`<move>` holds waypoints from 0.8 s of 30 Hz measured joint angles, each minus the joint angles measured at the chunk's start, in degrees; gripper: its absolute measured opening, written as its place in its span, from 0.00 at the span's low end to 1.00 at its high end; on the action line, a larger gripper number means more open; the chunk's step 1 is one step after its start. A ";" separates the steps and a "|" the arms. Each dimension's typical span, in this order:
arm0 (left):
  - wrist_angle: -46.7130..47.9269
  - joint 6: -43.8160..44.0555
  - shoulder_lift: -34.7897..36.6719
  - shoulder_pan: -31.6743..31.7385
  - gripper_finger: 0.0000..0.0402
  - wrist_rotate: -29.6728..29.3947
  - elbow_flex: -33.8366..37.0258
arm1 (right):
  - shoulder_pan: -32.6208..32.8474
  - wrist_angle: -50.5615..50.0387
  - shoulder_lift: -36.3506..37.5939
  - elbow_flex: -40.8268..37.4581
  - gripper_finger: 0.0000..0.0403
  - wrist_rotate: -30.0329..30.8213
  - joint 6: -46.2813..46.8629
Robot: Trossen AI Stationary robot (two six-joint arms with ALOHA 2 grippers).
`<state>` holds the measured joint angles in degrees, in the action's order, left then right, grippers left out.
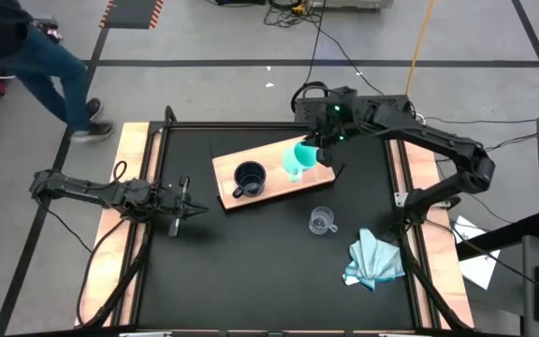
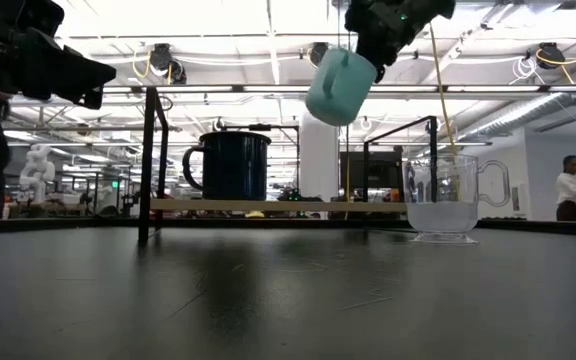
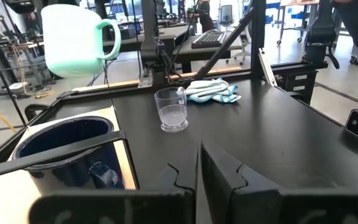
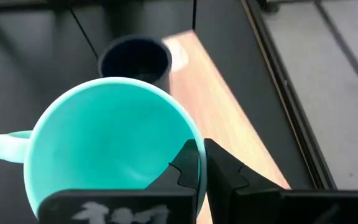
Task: Stack small to large cups/mugs on shelf
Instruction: Put the light blue cup on the shelf
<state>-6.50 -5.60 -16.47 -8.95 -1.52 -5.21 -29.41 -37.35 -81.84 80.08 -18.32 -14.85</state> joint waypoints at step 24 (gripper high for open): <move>0.66 -0.14 -0.01 0.02 0.06 -0.04 0.00 | -0.74 -20.22 -23.55 23.10 0.00 0.46 -13.14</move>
<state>-5.85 -5.74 -16.48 -8.93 -1.56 -5.21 -30.15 -57.57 -105.40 103.18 -17.86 -27.99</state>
